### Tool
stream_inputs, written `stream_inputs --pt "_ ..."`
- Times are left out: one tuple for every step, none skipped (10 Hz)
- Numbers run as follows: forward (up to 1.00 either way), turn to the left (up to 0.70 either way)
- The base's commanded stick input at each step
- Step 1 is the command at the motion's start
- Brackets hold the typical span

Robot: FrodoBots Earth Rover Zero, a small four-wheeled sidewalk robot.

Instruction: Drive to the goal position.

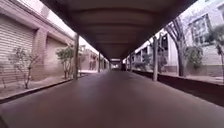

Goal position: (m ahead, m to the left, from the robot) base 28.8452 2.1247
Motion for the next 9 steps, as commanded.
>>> stream_inputs --pt "0.7 0.0" --pt "0.7 0.0" --pt "0.7 0.0" --pt "0.7 0.0" --pt "0.7 0.0" --pt "0.7 0.0" --pt "0.7 0.0" --pt "0.7 0.0" --pt "0.7 0.0"
